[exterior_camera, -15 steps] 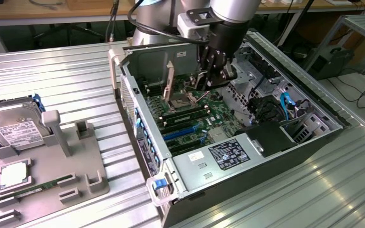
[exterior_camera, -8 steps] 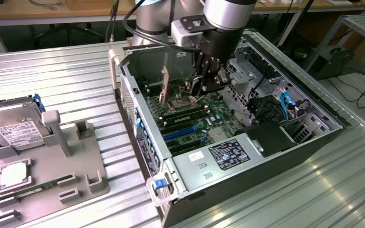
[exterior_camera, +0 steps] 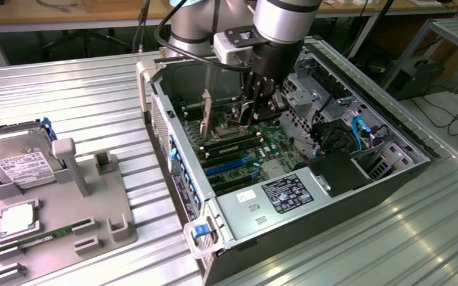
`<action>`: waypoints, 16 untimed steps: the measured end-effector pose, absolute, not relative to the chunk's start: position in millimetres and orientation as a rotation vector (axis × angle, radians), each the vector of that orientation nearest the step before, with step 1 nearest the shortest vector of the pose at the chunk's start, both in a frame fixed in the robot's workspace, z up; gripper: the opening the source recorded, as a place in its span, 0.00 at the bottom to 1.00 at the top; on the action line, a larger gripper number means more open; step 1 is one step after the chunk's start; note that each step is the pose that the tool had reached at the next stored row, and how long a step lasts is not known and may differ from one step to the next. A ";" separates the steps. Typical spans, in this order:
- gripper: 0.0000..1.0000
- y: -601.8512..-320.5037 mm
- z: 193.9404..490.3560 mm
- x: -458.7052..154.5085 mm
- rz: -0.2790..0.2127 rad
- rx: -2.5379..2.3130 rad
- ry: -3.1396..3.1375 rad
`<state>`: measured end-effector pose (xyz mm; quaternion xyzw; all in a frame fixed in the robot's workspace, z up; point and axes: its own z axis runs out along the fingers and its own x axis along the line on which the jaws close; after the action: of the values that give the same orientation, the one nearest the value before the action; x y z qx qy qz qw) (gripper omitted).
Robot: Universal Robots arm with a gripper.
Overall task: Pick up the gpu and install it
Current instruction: 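Insert the gpu into the slot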
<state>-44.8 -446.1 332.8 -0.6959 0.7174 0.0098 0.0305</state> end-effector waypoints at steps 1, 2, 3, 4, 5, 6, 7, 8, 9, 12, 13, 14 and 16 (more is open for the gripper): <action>0.28 -446.1 332.7 -44.8 0.030 -2.145 2.211; 0.28 -446.1 332.5 -44.9 0.030 -2.145 2.212; 0.28 -446.1 332.1 -45.1 0.029 -2.144 2.211; 0.28 -446.1 332.0 -46.3 0.029 -2.144 2.211; 0.28 -446.1 331.3 -48.6 0.029 -2.144 2.211; 0.28 -446.1 330.7 -51.2 0.029 -2.144 2.211; 0.28 -446.1 329.8 -54.1 0.029 -2.144 2.211; 0.28 -446.1 328.7 -55.8 0.029 -2.144 2.211; 0.28 -446.2 327.6 -56.2 0.029 -2.144 2.211; 0.28 -448.7 325.4 -56.3 0.029 -2.144 2.211; 0.28 -450.4 323.7 -56.3 0.029 -2.144 2.211; 0.28 -451.3 322.8 -56.3 0.029 -2.144 2.211; 0.28 -451.8 322.0 -56.3 0.029 -2.144 2.211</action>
<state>-56.3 -451.8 322.0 -0.6958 0.7175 0.0093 0.0307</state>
